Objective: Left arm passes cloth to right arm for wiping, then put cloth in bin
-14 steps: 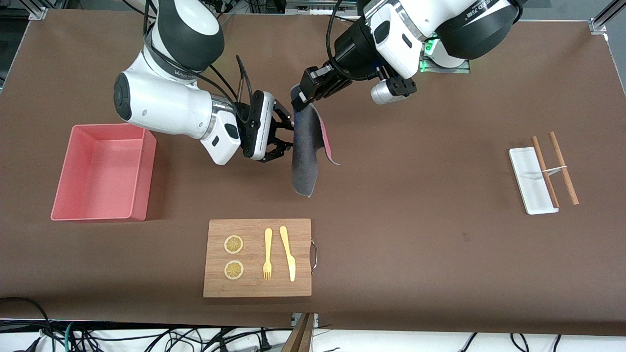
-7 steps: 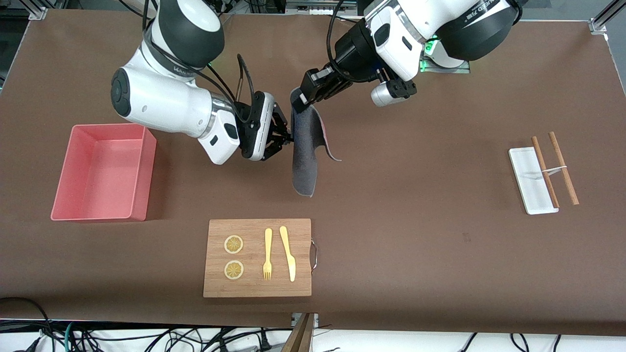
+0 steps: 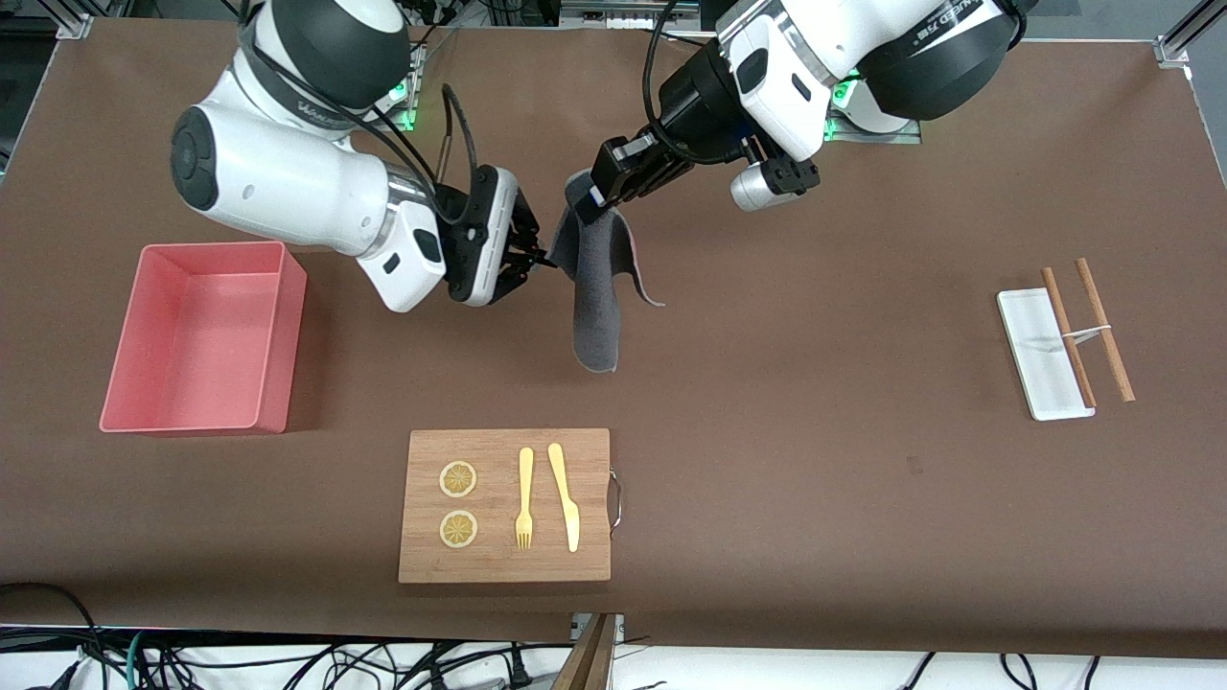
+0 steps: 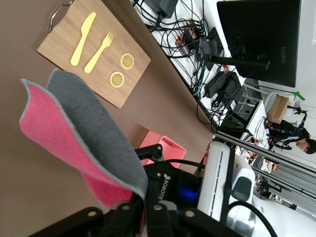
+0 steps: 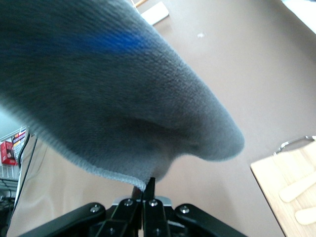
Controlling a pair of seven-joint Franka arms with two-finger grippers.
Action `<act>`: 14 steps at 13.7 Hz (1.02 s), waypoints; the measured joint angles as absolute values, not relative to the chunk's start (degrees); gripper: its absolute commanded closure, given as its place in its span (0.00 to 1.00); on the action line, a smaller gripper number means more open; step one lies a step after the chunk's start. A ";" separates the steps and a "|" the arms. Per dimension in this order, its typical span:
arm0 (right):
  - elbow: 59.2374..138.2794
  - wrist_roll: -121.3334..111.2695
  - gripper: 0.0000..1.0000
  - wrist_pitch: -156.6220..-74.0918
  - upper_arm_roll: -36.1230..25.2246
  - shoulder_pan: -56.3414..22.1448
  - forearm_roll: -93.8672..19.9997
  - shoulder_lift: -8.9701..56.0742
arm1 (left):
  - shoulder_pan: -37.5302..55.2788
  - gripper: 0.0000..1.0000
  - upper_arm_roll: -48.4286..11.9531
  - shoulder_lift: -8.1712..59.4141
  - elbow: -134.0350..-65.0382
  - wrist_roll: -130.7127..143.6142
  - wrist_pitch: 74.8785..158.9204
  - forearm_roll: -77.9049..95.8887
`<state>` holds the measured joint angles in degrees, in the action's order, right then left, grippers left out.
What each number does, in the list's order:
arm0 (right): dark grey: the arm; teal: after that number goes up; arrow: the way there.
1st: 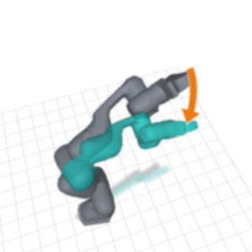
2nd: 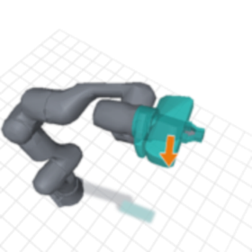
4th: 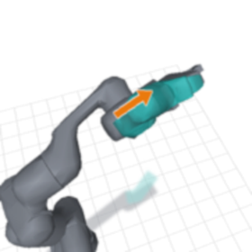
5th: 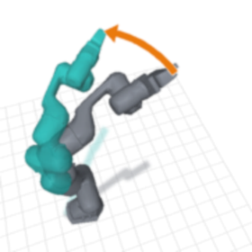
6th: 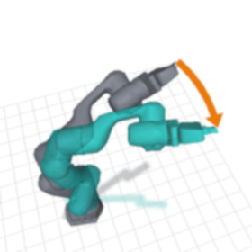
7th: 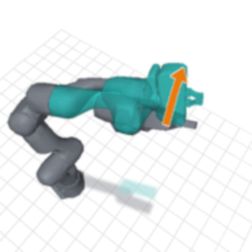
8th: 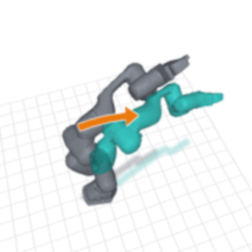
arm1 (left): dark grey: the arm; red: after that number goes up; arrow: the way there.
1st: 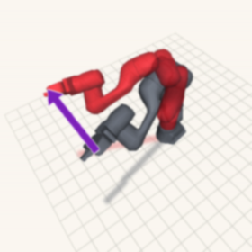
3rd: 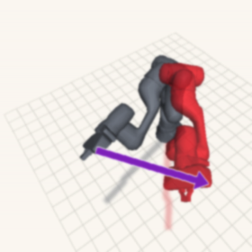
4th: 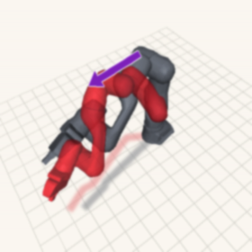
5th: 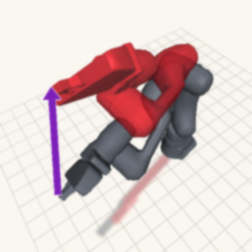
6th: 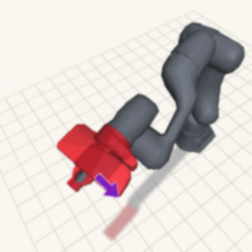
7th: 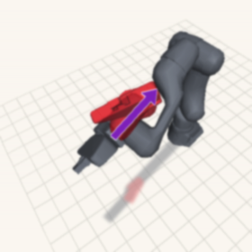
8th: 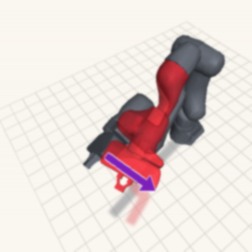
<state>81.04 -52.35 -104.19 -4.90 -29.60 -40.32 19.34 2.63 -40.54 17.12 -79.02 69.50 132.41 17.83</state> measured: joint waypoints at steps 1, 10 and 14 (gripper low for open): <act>81.02 -52.35 1.00 -102.79 -5.71 -29.41 -39.93 18.84 | 2.50 0.00 -40.53 17.12 -79.02 69.50 132.27 17.83; 81.01 -41.32 1.00 -92.79 -13.07 -27.41 -26.95 15.57 | 0.84 0.00 -40.46 17.01 -78.99 69.22 122.09 6.81; 81.95 -24.03 1.00 -87.29 -13.26 -25.35 -15.01 14.79 | -2.00 0.00 -38.52 16.78 -78.96 54.32 107.63 1.83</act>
<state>81.95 -24.03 -87.29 -13.26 -25.35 -15.01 14.79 -2.00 -38.52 16.78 -78.96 54.32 107.63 1.83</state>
